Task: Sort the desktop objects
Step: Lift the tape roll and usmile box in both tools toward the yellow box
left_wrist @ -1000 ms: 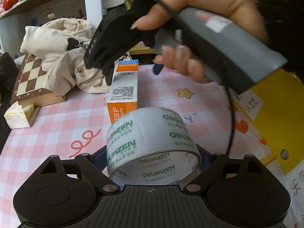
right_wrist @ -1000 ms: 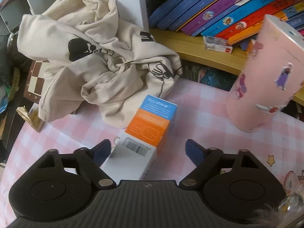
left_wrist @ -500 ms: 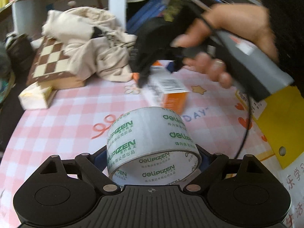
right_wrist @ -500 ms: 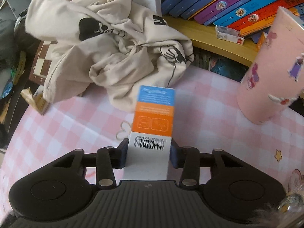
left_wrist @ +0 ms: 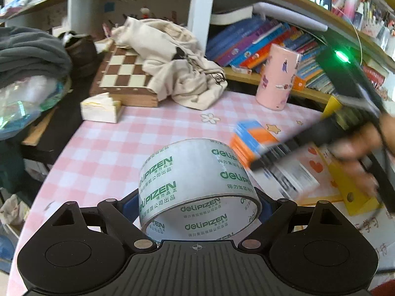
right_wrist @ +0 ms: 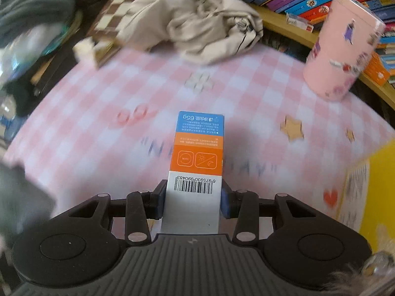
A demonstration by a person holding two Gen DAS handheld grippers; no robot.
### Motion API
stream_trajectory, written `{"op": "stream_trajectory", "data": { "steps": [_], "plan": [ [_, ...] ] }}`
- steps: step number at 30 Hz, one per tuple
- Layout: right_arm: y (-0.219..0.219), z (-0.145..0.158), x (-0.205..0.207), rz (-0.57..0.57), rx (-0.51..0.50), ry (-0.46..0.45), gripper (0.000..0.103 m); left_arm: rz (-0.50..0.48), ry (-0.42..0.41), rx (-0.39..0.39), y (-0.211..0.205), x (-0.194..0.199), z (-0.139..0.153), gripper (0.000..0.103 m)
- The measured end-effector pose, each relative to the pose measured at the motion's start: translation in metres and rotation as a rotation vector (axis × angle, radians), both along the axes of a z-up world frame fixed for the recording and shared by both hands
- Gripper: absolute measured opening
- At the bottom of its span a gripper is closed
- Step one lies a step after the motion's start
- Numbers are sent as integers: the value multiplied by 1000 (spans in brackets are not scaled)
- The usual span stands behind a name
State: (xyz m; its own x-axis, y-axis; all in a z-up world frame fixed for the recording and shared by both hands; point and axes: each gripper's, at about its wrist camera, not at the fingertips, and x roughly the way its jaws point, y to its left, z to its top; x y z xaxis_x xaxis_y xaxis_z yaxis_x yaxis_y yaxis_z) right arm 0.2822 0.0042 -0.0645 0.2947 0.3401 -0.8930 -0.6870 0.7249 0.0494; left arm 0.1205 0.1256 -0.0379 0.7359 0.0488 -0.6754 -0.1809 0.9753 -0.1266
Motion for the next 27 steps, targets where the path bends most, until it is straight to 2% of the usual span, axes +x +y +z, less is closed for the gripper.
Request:
{"op": "stream_trajectory", "data": {
  "steps": [7,14,17,22,27],
  "plan": [
    [-31,1,-54,-13,13,16,39,3,9,-37,6,-19,5,90],
    [-46,-2,-89,-44,-1,-21,39,-64,-15,-40,-4,-31,13,90],
    [-47,-4,-92,-72,4,-27,39,-88,-19,-39,-8,-34,14,90],
    [-46,-16,-85,-99,-6,14,41,-93,-32,-53,-7,-39,20,90],
    [-42,-15,-90,-85,-26,-6,38,-82,-44,-49,-3,-45,24,90]
  ]
}}
